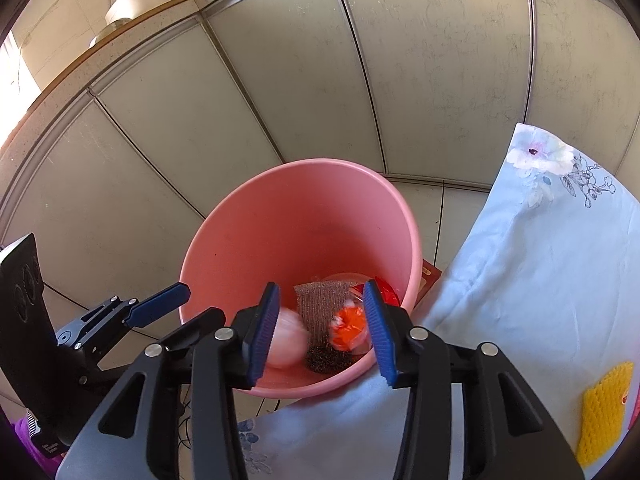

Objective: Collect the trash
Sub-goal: 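Open both tools to drop the bag and wrapper into the bin, then move both tools back over the table toward the yellow foam sleeve and box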

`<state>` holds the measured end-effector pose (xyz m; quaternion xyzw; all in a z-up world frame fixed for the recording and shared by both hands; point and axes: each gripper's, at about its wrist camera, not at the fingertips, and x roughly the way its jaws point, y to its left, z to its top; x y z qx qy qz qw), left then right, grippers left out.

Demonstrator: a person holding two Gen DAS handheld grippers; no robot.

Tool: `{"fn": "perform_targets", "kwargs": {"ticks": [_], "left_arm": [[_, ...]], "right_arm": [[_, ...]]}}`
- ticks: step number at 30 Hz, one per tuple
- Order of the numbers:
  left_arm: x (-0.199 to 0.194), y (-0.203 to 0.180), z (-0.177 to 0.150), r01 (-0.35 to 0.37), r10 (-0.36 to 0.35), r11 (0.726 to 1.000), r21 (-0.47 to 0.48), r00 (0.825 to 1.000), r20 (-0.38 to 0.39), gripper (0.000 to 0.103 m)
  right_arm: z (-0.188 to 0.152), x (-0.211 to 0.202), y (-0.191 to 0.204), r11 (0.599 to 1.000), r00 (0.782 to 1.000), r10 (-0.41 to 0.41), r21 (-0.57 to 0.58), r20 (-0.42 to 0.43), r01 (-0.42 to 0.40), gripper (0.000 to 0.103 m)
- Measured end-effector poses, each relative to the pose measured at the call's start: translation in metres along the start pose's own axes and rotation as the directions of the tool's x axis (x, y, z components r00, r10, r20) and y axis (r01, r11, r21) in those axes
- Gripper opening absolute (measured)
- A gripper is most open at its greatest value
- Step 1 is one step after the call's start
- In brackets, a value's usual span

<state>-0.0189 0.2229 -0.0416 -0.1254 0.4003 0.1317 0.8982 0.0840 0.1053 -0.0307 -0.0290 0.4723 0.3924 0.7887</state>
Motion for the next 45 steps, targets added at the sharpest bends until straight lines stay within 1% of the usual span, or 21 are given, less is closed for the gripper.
{"fn": "perform_targets", "kwargs": {"ticks": [9, 16, 23, 38, 45], "left_arm": [[-0.002, -0.001, 0.000, 0.002, -0.002, 1.000, 0.002, 1.000, 0.001, 0.048], [-0.003, -0.006, 0.001, 0.006, -0.006, 1.000, 0.013, 1.000, 0.000, 0.048], [-0.004, -0.017, 0.001, 0.014, -0.014, 0.999, 0.035, 1.000, 0.001, 0.048], [-0.009, -0.035, 0.006, 0.021, -0.022, 0.996, 0.081, 1.000, 0.008, 0.048], [-0.011, -0.050, 0.007, 0.037, -0.038, 0.993, 0.113, 0.999, 0.009, 0.048]], "right_arm": [[-0.012, -0.004, -0.001, 1.000, 1.000, -0.002, -0.003, 0.009, 0.002, 0.044], [-0.017, -0.015, -0.005, 1.000, 1.000, -0.007, 0.006, 0.026, 0.007, 0.044], [-0.023, -0.028, -0.017, 0.999, 0.999, -0.011, 0.044, 0.039, 0.010, 0.044], [-0.034, -0.051, -0.039, 0.996, 0.997, -0.024, 0.090, 0.067, 0.018, 0.044], [-0.047, -0.070, -0.062, 0.989, 0.995, -0.039, 0.144, 0.087, 0.026, 0.044]]}}
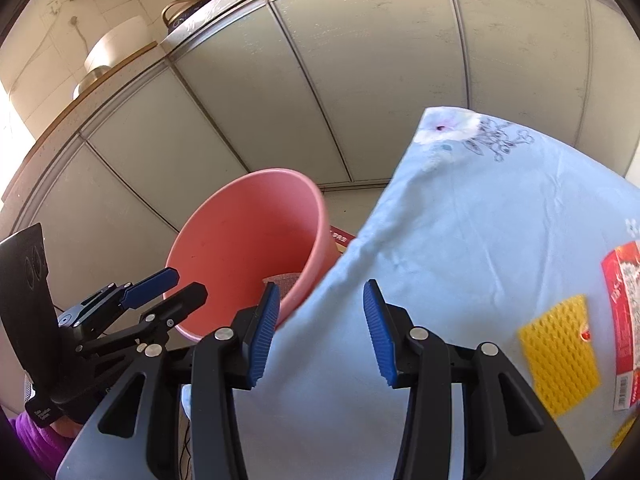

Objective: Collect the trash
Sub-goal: 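Move both tools back over the table toward the yellow foam sleeve and box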

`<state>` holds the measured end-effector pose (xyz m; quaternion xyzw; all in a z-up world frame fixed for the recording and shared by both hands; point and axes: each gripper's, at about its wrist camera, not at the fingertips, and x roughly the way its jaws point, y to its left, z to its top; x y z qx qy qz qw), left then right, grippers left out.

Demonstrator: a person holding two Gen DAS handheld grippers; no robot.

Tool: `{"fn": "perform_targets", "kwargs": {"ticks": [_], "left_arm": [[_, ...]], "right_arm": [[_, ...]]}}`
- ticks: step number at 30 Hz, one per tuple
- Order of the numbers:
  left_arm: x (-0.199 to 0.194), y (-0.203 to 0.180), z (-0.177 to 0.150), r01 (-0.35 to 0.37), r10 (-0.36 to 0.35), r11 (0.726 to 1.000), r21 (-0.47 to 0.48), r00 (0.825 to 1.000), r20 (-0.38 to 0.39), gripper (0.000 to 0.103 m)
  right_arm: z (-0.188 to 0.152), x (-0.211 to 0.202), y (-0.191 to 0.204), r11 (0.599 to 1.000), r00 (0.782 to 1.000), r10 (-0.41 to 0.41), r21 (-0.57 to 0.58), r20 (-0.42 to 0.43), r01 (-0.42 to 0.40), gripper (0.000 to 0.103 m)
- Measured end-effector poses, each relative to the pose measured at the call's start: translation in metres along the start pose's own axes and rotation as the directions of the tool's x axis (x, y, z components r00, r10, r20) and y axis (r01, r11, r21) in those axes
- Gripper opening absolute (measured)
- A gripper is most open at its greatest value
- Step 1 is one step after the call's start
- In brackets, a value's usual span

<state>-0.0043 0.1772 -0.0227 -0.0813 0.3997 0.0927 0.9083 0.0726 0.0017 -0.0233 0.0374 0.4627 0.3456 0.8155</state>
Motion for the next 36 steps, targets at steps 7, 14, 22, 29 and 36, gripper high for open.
{"fn": "perform_targets", "kwargs": {"ticks": [7, 14, 22, 29, 36], "left_arm": [[-0.002, -0.024, 0.004, 0.025, -0.026, 0.999, 0.047, 1.000, 0.000, 0.048], [0.001, -0.060, 0.010, 0.085, -0.084, 0.993, 0.087, 0.996, -0.018, 0.048], [0.016, -0.126, 0.010, 0.213, -0.200, 0.970, 0.115, 0.973, -0.116, 0.048], [0.034, -0.184, 0.023, 0.291, -0.271, 0.955, 0.059, 0.937, -0.222, 0.048], [0.073, -0.218, 0.021, 0.286, -0.300, 0.954, -0.093, 0.880, -0.369, 0.048]], "right_arm": [[-0.012, -0.026, -0.031, 0.997, 0.998, -0.042, 0.059, 0.043, 0.039, 0.044], [-0.025, -0.065, -0.074, 0.984, 0.985, -0.138, 0.125, 0.102, 0.125, 0.044], [-0.049, -0.108, -0.140, 0.941, 0.962, -0.227, 0.287, 0.154, 0.176, 0.044], [-0.066, -0.134, -0.166, 0.919, 0.944, -0.275, 0.339, 0.183, 0.202, 0.044], [-0.080, -0.147, -0.181, 0.910, 0.938, -0.285, 0.364, 0.197, 0.200, 0.044]]}}
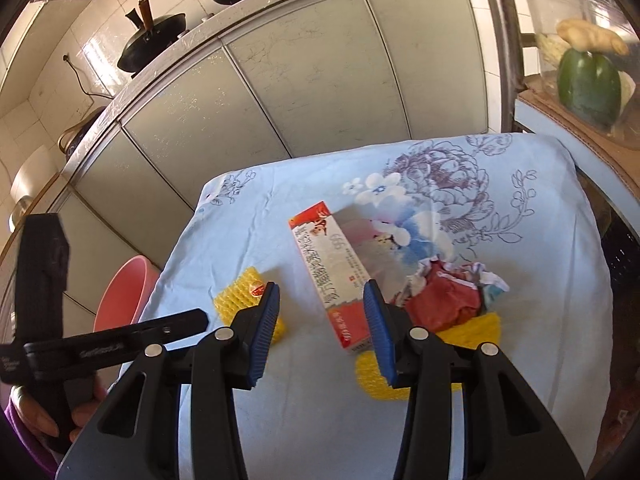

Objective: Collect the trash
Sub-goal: 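Move both tools back over the table toward the yellow foam sleeve and box, then grasp the yellow foam mesh sleeve with the left tool while the right tool grasps the red-and-white medicine box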

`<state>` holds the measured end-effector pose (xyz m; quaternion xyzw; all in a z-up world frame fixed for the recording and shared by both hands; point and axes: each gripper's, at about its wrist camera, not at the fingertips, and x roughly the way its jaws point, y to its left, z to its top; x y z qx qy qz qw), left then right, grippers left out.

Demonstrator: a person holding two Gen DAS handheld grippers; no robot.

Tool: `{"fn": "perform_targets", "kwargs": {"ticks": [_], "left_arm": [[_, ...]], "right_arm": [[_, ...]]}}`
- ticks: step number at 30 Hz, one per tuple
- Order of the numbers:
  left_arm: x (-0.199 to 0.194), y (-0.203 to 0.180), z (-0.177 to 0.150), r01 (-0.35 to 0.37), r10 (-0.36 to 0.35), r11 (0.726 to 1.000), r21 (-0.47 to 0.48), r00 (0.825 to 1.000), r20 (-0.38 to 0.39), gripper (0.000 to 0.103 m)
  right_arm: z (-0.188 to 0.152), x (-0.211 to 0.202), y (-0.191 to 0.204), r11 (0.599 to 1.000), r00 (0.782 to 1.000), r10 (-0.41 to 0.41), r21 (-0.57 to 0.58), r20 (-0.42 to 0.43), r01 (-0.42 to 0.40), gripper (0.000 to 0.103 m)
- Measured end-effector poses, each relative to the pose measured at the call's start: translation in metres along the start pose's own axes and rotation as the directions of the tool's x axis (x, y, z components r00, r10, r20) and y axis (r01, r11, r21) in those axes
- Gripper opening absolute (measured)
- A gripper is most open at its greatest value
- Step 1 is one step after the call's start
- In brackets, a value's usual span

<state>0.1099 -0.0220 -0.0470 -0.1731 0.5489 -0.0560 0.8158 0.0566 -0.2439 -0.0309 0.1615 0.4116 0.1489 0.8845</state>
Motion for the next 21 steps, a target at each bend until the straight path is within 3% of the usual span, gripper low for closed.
{"fn": "perform_targets", "kwargs": {"ticks": [10, 17, 19, 21], "left_arm": [[0.038, -0.013, 0.012, -0.064, 0.056, 0.993, -0.100, 0.995, -0.077, 0.048], [0.046, -0.031, 0.012, -0.152, 0.150, 0.987, -0.048, 0.988, -0.047, 0.048], [0.046, -0.035, 0.009, -0.180, 0.180, 0.984, -0.013, 0.983, -0.026, 0.043], [0.045, -0.036, 0.008, -0.181, 0.181, 0.983, 0.003, 0.983, -0.012, 0.030]], "right_arm": [[0.002, -0.008, -0.016, 1.000, 0.999, 0.020, 0.023, 0.025, -0.020, 0.044], [0.003, -0.008, -0.017, 1.000, 0.999, 0.021, 0.019, 0.027, -0.022, 0.044], [0.003, -0.008, -0.018, 1.000, 0.999, 0.019, 0.019, 0.026, -0.019, 0.044], [0.003, -0.008, -0.018, 1.000, 1.000, 0.017, 0.018, 0.026, -0.018, 0.044]]}}
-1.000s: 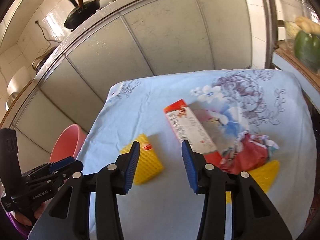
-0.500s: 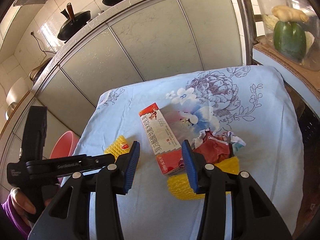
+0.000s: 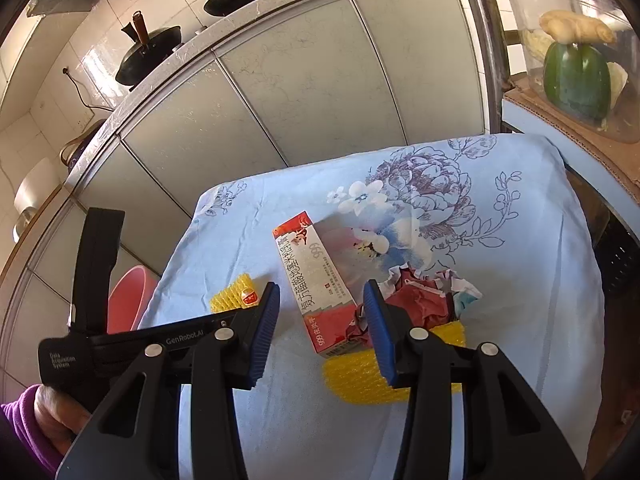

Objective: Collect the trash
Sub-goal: 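Grasp the yellow foam mesh sleeve with the left tool while the right tool grasps the red-and-white medicine box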

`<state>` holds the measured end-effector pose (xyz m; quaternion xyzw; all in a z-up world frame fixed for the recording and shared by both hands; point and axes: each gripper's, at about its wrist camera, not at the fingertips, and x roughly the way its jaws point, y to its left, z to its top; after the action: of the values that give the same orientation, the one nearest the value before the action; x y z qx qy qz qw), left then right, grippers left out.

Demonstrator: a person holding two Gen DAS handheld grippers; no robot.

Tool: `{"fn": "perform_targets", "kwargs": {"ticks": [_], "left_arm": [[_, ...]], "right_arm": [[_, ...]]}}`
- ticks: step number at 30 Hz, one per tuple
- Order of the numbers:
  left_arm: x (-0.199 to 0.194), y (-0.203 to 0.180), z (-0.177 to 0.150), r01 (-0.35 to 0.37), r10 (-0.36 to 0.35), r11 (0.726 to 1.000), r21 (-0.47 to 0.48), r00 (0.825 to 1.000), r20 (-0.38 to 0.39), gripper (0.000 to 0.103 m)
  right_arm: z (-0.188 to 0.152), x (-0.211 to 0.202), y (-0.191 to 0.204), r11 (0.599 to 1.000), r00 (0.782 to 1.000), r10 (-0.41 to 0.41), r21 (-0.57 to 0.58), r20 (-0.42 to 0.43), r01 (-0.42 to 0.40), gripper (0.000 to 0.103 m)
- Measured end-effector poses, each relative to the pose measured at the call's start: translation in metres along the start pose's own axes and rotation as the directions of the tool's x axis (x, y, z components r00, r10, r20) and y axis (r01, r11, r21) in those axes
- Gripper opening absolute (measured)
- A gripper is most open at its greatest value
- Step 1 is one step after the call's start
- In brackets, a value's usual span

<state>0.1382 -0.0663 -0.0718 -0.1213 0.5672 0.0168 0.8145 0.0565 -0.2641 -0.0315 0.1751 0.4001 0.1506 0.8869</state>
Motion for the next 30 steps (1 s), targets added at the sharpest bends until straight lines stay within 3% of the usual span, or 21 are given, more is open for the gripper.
{"fn": "perform_targets", "kwargs": {"ticks": [2, 5, 8, 17, 19, 30], "left_arm": [[0.000, 0.000, 0.000, 0.021, -0.021, 1.000, 0.016, 1.000, 0.010, 0.016], [-0.005, 0.004, 0.001, 0.044, -0.045, 0.999, 0.029, 0.999, 0.027, 0.012], [-0.015, 0.014, 0.002, 0.073, -0.075, 0.997, 0.029, 0.996, 0.057, 0.012], [-0.057, 0.049, -0.008, 0.040, -0.058, 0.994, 0.098, 0.981, 0.186, 0.012], [-0.063, 0.060, -0.010, 0.034, -0.053, 0.994, 0.102, 0.979, 0.195, 0.012], [-0.065, 0.087, -0.015, 0.059, -0.073, 0.995, 0.079, 0.979, 0.191, 0.012]], "right_arm": [[0.000, 0.000, 0.001, 1.000, 1.000, -0.003, -0.002, -0.001, 0.003, 0.044], [0.000, 0.002, 0.001, 1.000, 1.000, -0.006, -0.005, -0.006, 0.006, 0.044], [-0.001, 0.004, 0.004, 1.000, 1.000, -0.011, -0.014, -0.014, 0.010, 0.044], [0.009, 0.024, 0.020, 0.997, 0.997, -0.012, -0.078, -0.071, 0.007, 0.046], [0.012, 0.032, 0.025, 0.994, 0.995, -0.015, -0.107, -0.096, 0.005, 0.055], [0.024, 0.081, 0.040, 0.962, 0.971, -0.141, -0.258, -0.196, 0.088, 0.056]]}}
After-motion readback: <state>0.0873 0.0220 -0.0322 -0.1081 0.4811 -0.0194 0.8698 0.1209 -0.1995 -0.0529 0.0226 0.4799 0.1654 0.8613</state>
